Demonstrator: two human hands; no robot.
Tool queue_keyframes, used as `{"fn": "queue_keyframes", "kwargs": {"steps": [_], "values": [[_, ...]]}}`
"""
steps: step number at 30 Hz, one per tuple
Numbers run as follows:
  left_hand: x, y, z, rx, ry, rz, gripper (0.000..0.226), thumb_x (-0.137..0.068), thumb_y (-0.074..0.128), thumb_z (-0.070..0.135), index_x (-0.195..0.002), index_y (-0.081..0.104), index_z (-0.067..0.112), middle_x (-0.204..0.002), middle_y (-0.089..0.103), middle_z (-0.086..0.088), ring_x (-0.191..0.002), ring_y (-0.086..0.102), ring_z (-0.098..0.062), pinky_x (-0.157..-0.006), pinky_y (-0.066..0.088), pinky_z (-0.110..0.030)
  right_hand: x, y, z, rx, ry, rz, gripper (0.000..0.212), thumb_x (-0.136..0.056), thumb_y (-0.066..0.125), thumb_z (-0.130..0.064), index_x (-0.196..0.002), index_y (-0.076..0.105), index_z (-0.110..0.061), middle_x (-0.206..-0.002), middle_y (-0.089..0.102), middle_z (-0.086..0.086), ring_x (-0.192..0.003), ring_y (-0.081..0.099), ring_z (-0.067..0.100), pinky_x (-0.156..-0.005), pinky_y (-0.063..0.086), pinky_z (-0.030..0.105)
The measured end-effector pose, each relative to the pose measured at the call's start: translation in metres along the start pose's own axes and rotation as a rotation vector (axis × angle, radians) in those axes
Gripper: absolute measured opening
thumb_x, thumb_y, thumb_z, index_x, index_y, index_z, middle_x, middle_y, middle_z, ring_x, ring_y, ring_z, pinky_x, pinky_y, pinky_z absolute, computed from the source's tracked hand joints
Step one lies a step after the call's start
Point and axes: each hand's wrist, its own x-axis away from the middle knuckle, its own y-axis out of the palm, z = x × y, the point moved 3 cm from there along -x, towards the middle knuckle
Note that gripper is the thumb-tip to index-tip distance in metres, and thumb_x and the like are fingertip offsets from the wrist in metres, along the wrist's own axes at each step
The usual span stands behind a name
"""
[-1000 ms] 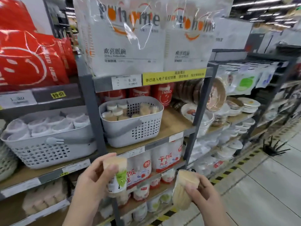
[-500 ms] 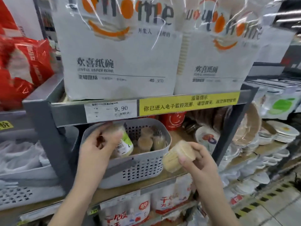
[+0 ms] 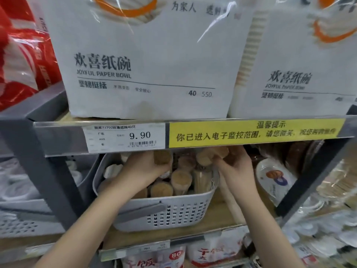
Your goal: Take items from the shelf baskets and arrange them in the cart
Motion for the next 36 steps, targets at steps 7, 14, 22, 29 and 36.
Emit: {"fn": "queue_keyframes", "kwargs": {"steps": [7,14,22,29,36], "values": [[-0.005,0.016,-0.011,-0.028,-0.033,-0.147,0.018,-0.076,0.069,0.017,-0.093,0.065,0.014,-0.092,0.065,0.004,-0.083,0.055,-0.004,-0.070,0.041,-0.013,-0.041,0.025,0.007,0.107,0.006,-0.185,0.035,-0.073,0.078,-0.005,-0.086,0.060,-0.033,-0.088,0.065,-0.023,-0.089,0.060,-0.006,-0.078,0.046,0.010],[-0.003,0.021,-0.019,-0.027,-0.084,-0.178,0.030,-0.081,0.070,0.021,-0.109,0.061,0.025,-0.096,0.056,0.019,-0.090,0.052,0.002,-0.069,0.035,-0.012,-0.061,0.058,0.016,0.232,0.009,-0.485,0.029,-0.081,0.074,-0.021,-0.084,0.054,-0.041,-0.089,0.054,-0.029,-0.080,0.051,-0.019,-0.067,0.038,0.000],[-0.003,0.023,-0.023,-0.054,-0.108,-0.144,0.042,-0.085,0.065,0.021,-0.126,0.055,0.018,-0.120,0.061,0.001,-0.107,0.054,-0.011,-0.085,0.041,-0.020,-0.060,0.086,0.032,0.604,-0.042,-0.736,0.048,-0.084,0.066,-0.031,-0.129,0.053,-0.020,-0.129,0.058,0.001,-0.120,0.051,0.017,-0.099,0.043,0.035],[-0.001,0.022,-0.023,-0.031,-0.069,-0.089,0.033,-0.089,0.059,0.018,-0.122,0.057,0.016,-0.118,0.063,0.003,-0.107,0.056,-0.010,-0.090,0.043,-0.023,-0.059,0.085,0.033,0.582,-0.036,-0.741,0.044,-0.089,0.059,-0.031,-0.132,0.054,-0.020,-0.130,0.059,0.000,-0.117,0.053,0.014,-0.100,0.042,0.030],[0.003,0.012,-0.019,0.008,-0.033,-0.056,0.031,-0.091,0.059,0.019,-0.121,0.058,0.012,-0.122,0.062,0.000,-0.113,0.057,-0.012,-0.101,0.043,-0.032,-0.051,0.064,0.016,0.492,-0.123,-0.596,0.029,-0.094,0.055,-0.020,-0.123,0.056,-0.018,-0.114,0.059,-0.004,-0.102,0.052,0.006,-0.081,0.040,0.013]]}}
